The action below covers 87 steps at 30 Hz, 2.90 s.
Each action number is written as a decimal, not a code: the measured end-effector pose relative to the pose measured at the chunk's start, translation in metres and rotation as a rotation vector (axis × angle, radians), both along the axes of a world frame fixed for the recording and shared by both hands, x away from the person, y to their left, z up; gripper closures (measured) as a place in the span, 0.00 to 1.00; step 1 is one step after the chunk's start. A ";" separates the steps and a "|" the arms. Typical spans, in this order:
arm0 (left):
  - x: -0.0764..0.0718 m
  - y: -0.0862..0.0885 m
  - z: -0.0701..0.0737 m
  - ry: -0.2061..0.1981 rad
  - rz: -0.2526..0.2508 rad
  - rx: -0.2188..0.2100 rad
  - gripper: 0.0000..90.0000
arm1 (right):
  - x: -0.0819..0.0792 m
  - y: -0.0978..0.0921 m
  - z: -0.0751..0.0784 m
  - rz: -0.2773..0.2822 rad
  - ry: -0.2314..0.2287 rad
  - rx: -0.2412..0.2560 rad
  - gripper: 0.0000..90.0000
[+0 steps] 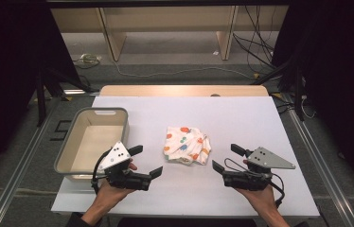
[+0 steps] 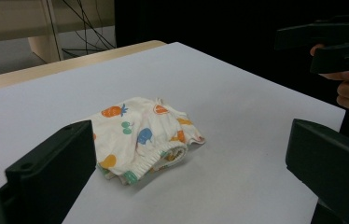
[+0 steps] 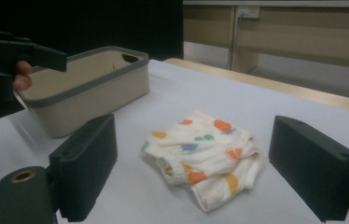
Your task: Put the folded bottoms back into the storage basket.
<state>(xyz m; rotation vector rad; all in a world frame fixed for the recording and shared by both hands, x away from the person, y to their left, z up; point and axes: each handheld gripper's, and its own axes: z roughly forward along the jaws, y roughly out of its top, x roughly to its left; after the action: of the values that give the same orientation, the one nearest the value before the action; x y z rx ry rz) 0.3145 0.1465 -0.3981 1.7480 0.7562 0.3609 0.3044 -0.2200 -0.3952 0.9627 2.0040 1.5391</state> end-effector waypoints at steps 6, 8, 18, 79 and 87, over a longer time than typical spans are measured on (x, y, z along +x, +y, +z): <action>0.000 -0.001 0.000 -0.001 0.001 0.002 0.02 | 0.001 -0.001 0.000 -0.002 0.003 0.007 0.18; 0.000 0.000 0.000 -0.001 0.002 0.000 0.02 | 0.001 -0.001 0.000 -0.003 0.002 0.004 0.18; 0.001 -0.001 -0.001 -0.001 0.003 0.001 0.01 | 0.001 -0.001 0.001 -0.007 -0.008 0.004 0.18; 0.066 -0.019 -0.049 0.495 0.143 -0.052 0.03 | 0.084 -0.002 -0.022 -0.092 0.196 -0.078 0.21; 0.078 -0.019 -0.057 0.564 0.161 -0.062 0.04 | 0.095 -0.004 -0.026 -0.102 0.214 -0.081 0.21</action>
<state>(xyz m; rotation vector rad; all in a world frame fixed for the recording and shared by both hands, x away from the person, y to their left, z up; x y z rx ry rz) 0.3926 0.1276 -0.4552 1.7488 1.2996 -0.0610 0.3998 -0.2236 -0.4209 1.2204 2.1065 1.3387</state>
